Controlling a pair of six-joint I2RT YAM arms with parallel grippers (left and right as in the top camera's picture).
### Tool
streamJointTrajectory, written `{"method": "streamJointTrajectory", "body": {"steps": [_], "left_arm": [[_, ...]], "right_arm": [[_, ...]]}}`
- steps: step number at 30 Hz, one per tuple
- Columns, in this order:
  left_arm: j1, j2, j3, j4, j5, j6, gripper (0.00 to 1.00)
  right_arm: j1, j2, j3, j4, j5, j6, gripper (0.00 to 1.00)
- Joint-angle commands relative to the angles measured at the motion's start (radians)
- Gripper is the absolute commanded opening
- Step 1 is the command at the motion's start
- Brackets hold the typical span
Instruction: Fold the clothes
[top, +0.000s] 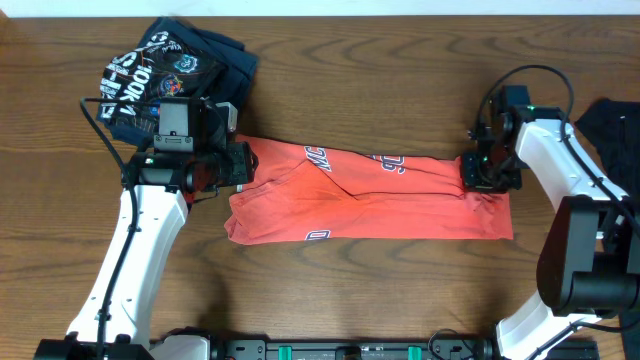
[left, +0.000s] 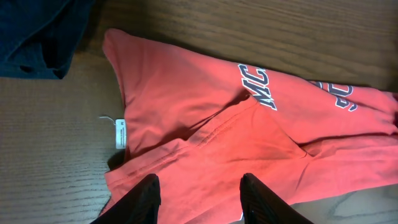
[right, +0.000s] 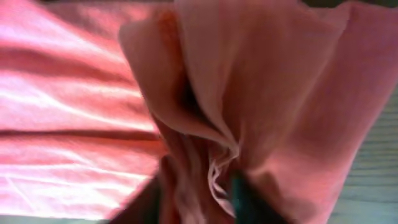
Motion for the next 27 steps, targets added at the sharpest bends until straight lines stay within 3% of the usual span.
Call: {"method": "streamJointTrajectory", "body": {"steps": [1, 7, 12, 15, 23, 27], "left_arm": [[0.005, -0.001, 0.015, 0.001, -0.013, 0.003, 0.44], [0.005, -0.001, 0.015, 0.0, -0.012, 0.003, 0.44], [0.005, -0.001, 0.015, 0.001, -0.013, 0.003, 0.44], [0.005, -0.001, 0.015, 0.001, -0.012, 0.003, 0.44], [0.005, -0.001, 0.015, 0.001, -0.012, 0.003, 0.44], [0.005, -0.001, 0.015, 0.001, -0.013, 0.003, 0.44]], "right_arm": [[-0.022, -0.044, 0.014, 0.024, -0.022, 0.026, 0.47], [-0.109, -0.087, 0.014, 0.068, -0.117, 0.051, 0.5], [-0.196, -0.074, 0.005, 0.114, -0.118, 0.121, 0.13], [-0.211, -0.064, -0.008, 0.129, -0.118, 0.137, 0.01], [-0.115, -0.055, -0.152, 0.119, -0.207, 0.152, 0.01], [-0.065, -0.055, -0.196, 0.085, -0.325, 0.058, 0.01]]}}
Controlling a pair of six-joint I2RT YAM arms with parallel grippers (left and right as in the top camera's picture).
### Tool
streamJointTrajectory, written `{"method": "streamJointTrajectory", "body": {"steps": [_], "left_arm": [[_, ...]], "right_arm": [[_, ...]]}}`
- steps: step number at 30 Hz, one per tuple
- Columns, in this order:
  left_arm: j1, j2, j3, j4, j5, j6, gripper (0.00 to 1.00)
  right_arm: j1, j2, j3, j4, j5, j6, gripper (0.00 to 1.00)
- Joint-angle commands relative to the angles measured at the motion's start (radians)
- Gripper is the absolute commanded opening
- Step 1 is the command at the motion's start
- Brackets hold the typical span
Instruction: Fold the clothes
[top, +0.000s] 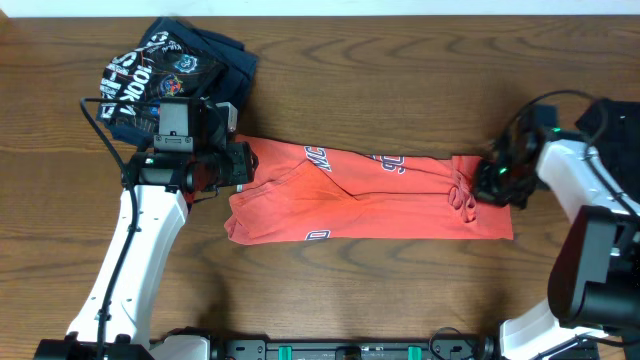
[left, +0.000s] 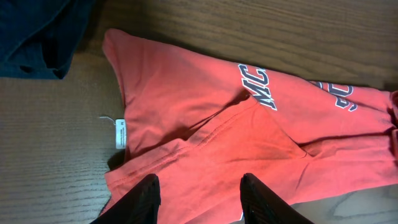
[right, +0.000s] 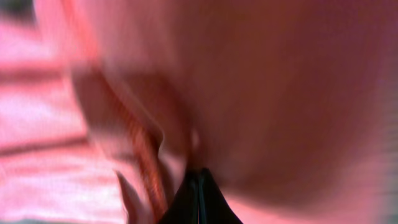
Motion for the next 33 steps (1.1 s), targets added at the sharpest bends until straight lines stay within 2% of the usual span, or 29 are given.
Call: {"method": "streamJointTrajectory", "body": {"steps": [1, 4, 9, 14, 17, 18, 22, 23, 29, 33], "left_arm": [[0.005, -0.001, 0.015, 0.001, -0.013, 0.003, 0.44], [0.005, -0.001, 0.015, 0.001, -0.023, 0.003, 0.44], [0.005, -0.001, 0.015, 0.002, -0.066, 0.004, 0.45], [0.005, -0.001, 0.015, 0.002, -0.065, 0.003, 0.44], [0.005, -0.001, 0.015, 0.002, -0.065, 0.003, 0.45], [0.005, -0.001, 0.015, 0.002, -0.065, 0.003, 0.45], [0.005, -0.001, 0.015, 0.002, -0.065, 0.003, 0.45], [0.005, -0.001, 0.015, 0.002, -0.065, 0.003, 0.45], [0.005, -0.001, 0.015, 0.002, -0.065, 0.006, 0.45], [0.005, -0.001, 0.015, 0.002, -0.065, 0.006, 0.45]], "right_arm": [[0.035, 0.009, -0.019, -0.016, -0.156, -0.105, 0.01], [0.017, -0.003, -0.008, -0.028, -0.291, -0.232, 0.01], [-0.122, -0.092, 0.066, 0.0, -0.438, -0.212, 0.02], [-0.212, -0.149, 0.091, 0.04, -0.299, -0.029, 0.09], [-0.211, -0.142, 0.087, 0.037, -0.153, 0.014, 0.18], [-0.208, -0.136, 0.087, 0.042, -0.099, 0.012, 0.27], [-0.21, -0.107, 0.087, 0.069, 0.064, -0.059, 0.83], [-0.212, -0.093, 0.087, 0.076, 0.075, -0.101, 0.89], [-0.254, 0.005, 0.087, 0.073, 0.0, -0.261, 0.91], [-0.28, 0.083, 0.087, 0.054, -0.089, -0.312, 0.87]]}}
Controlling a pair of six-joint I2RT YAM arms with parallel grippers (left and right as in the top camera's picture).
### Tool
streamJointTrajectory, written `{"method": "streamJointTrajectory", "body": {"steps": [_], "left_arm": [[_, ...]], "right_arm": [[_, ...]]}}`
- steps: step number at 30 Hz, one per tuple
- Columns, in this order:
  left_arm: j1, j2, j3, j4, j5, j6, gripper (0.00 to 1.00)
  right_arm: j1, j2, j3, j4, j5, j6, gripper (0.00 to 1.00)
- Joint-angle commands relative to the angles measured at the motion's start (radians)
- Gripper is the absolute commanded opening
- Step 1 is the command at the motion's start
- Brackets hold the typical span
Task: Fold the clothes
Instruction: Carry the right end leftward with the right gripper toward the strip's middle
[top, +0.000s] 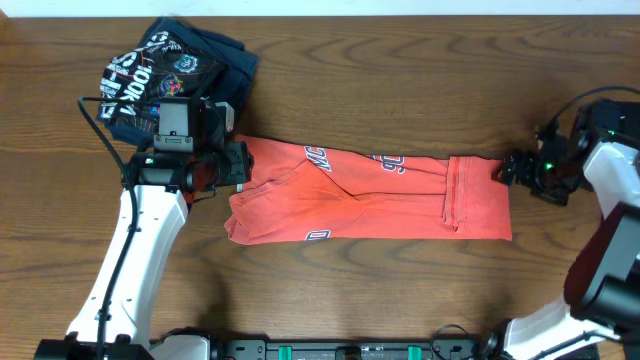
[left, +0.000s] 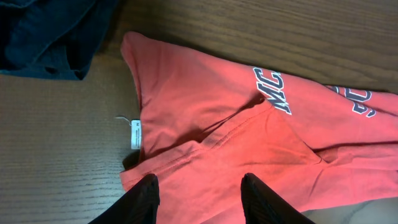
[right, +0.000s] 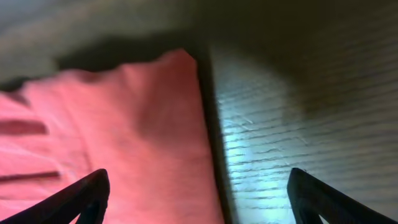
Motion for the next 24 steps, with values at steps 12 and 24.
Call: {"method": "streamJointTrajectory", "body": {"steps": [12, 24], "left_arm": [[0.005, -0.001, 0.015, 0.004, -0.013, 0.006, 0.53], [0.005, -0.001, 0.015, 0.02, -0.013, 0.006, 0.54]], "right_arm": [[-0.02, 0.158, -0.005, -0.017, -0.159, -0.131, 0.75], [-0.027, 0.213, 0.025, -0.061, -0.157, -0.086, 0.01]]}}
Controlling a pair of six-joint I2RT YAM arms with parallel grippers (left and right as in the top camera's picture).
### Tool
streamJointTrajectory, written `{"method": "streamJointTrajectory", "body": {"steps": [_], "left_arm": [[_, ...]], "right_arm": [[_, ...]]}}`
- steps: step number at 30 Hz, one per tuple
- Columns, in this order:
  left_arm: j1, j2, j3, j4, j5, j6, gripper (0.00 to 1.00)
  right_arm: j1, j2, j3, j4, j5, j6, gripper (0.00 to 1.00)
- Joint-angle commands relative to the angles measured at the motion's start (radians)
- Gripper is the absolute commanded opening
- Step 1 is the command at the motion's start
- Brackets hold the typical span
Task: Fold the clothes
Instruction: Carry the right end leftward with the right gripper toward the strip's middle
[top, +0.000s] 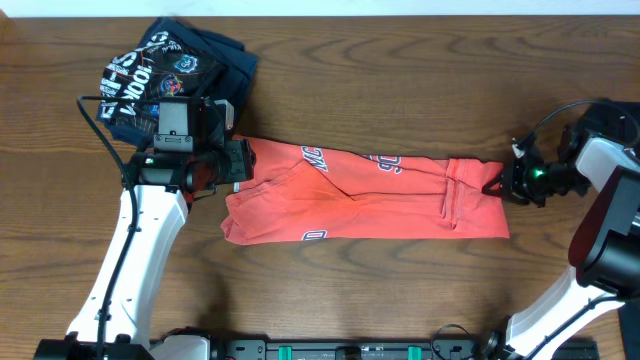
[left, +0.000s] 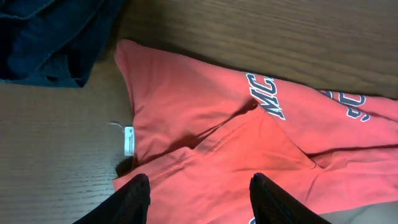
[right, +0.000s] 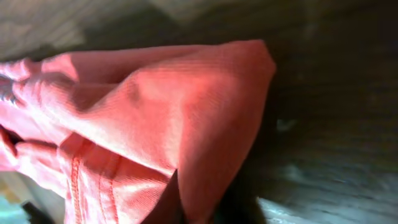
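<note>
An orange-red shirt (top: 370, 195) with navy lettering lies folded into a long band across the middle of the wooden table (top: 380, 80). My left gripper (top: 238, 163) hovers over the shirt's left end. In the left wrist view the gripper (left: 199, 190) is open wide, with the shirt (left: 211, 118) below it and nothing between its fingers. My right gripper (top: 497, 184) sits at the shirt's right edge. In the right wrist view the gripper (right: 205, 205) is shut on a pinch of the shirt's edge (right: 186, 112), lifted slightly off the wood.
A pile of dark navy clothes (top: 170, 60) lies at the back left, just beyond the left gripper, and shows in the left wrist view (left: 43, 37). A white tag (left: 129, 140) lies beside the shirt's left edge. Another dark garment (top: 612, 112) lies at the far right.
My right gripper was open and just off the shirt's right edge. Now it is at that edge, shut on the cloth. The left gripper's fingers stand slightly wider apart, and the shirt's left end has shifted a little left.
First my right gripper was on bunched cloth at the shirt's right end. Then it was further right, still in the cloth. After that it stood open off the edge with the right end flat. Now it grips the edge. The left gripper stayed open over the left end.
</note>
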Motion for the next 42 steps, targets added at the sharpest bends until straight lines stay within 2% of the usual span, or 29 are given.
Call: {"method": "streamJointTrajectory", "body": {"steps": [1, 9, 16, 20, 25, 29, 36, 42], "left_arm": [[0.005, -0.001, 0.015, 0.0, -0.013, 0.006, 0.54], [0.005, -0.001, 0.015, 0.004, -0.013, 0.006, 0.54], [0.005, -0.001, 0.015, 0.007, -0.012, 0.002, 0.55], [0.005, -0.001, 0.015, 0.012, -0.012, 0.002, 0.55], [0.005, -0.001, 0.015, 0.012, -0.012, 0.002, 0.55], [0.005, -0.001, 0.015, 0.012, -0.012, 0.002, 0.55], [0.005, -0.001, 0.015, 0.011, -0.012, 0.002, 0.55], [0.005, -0.001, 0.015, 0.011, -0.012, 0.002, 0.55]], "right_arm": [[-0.01, 0.016, 0.006, -0.033, 0.114, 0.034, 0.01], [-0.006, -0.206, 0.095, -0.097, 0.196, 0.092, 0.01], [0.074, -0.398, 0.105, -0.138, 0.304, 0.106, 0.01], [0.166, -0.404, 0.103, -0.146, 0.333, 0.109, 0.01], [0.313, -0.399, 0.082, -0.138, 0.508, 0.172, 0.01], [0.413, -0.399, 0.077, -0.117, 0.54, 0.197, 0.01], [0.542, -0.389, 0.076, -0.077, 0.559, 0.232, 0.01], [0.63, -0.321, 0.075, -0.072, 0.704, 0.286, 0.01]]}}
